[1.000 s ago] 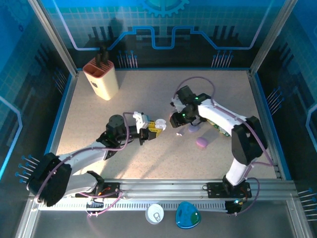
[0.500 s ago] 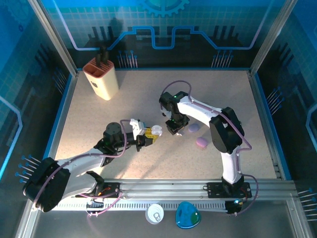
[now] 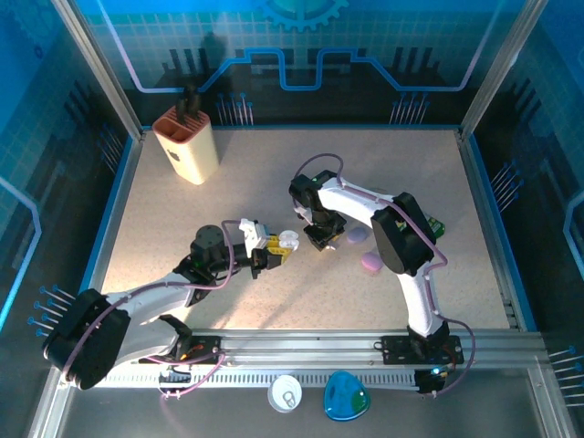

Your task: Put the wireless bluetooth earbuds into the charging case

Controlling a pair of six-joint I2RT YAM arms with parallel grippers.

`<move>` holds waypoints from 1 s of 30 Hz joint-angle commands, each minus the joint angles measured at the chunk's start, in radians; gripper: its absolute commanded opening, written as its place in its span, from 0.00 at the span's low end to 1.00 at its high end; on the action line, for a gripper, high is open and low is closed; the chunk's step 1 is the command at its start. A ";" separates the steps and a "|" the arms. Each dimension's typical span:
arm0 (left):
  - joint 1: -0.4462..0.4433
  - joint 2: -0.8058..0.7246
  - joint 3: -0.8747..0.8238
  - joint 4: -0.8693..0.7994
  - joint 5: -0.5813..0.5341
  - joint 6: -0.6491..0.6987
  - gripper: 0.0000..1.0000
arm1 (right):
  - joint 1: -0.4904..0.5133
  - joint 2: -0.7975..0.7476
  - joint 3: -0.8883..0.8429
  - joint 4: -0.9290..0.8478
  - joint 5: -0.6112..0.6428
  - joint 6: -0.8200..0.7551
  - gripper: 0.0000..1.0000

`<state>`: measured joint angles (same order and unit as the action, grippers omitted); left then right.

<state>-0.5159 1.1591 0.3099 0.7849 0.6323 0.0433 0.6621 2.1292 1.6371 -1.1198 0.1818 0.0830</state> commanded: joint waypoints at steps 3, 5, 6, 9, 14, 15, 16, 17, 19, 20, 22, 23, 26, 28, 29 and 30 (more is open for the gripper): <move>0.005 0.032 0.005 0.030 0.028 0.006 0.14 | 0.002 -0.001 -0.031 0.005 -0.041 -0.009 0.35; 0.005 0.038 0.010 0.031 0.033 0.001 0.14 | 0.002 -0.007 -0.039 0.015 -0.068 -0.007 0.35; 0.005 0.040 0.011 0.032 0.034 0.000 0.13 | 0.003 -0.009 -0.043 0.018 -0.084 -0.005 0.35; 0.005 0.041 0.011 0.032 0.035 -0.003 0.13 | 0.005 -0.029 -0.065 0.036 -0.123 0.004 0.35; 0.004 0.046 0.013 0.037 0.035 -0.006 0.14 | 0.004 -0.072 -0.105 0.079 -0.222 0.027 0.35; 0.004 0.048 0.014 0.038 0.036 -0.008 0.14 | 0.002 -0.085 -0.112 0.092 -0.241 0.033 0.35; 0.005 0.051 0.016 0.037 0.038 -0.008 0.14 | 0.001 -0.097 -0.120 0.102 -0.255 0.036 0.35; 0.004 0.053 0.017 0.037 0.039 -0.009 0.14 | -0.002 -0.105 -0.126 0.111 -0.264 0.040 0.35; 0.005 0.056 0.019 0.038 0.043 -0.010 0.14 | -0.017 -0.131 -0.148 0.142 -0.294 0.048 0.35; 0.005 0.057 0.020 0.037 0.044 -0.010 0.14 | -0.026 -0.140 -0.156 0.153 -0.298 0.054 0.36; 0.004 0.056 0.019 0.042 0.045 -0.010 0.14 | -0.047 -0.161 -0.170 0.176 -0.276 0.065 0.38; 0.004 0.055 0.018 0.044 0.044 -0.010 0.14 | -0.060 -0.170 -0.175 0.186 -0.263 0.072 0.38; 0.004 0.057 0.013 0.056 0.041 -0.010 0.14 | -0.113 -0.198 -0.186 0.238 -0.217 0.104 0.40; 0.005 0.058 0.010 0.066 0.038 -0.012 0.14 | -0.148 -0.207 -0.184 0.274 -0.184 0.120 0.41; 0.004 0.062 0.009 0.073 0.038 -0.013 0.14 | -0.168 -0.206 -0.177 0.290 -0.168 0.127 0.42; 0.005 0.063 0.009 0.080 0.039 -0.015 0.14 | -0.185 -0.200 -0.165 0.301 -0.150 0.129 0.43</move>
<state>-0.5159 1.2121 0.3107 0.8070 0.6437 0.0341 0.5194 1.9511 1.4605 -0.8795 -0.0280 0.1726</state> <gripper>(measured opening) 0.201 0.425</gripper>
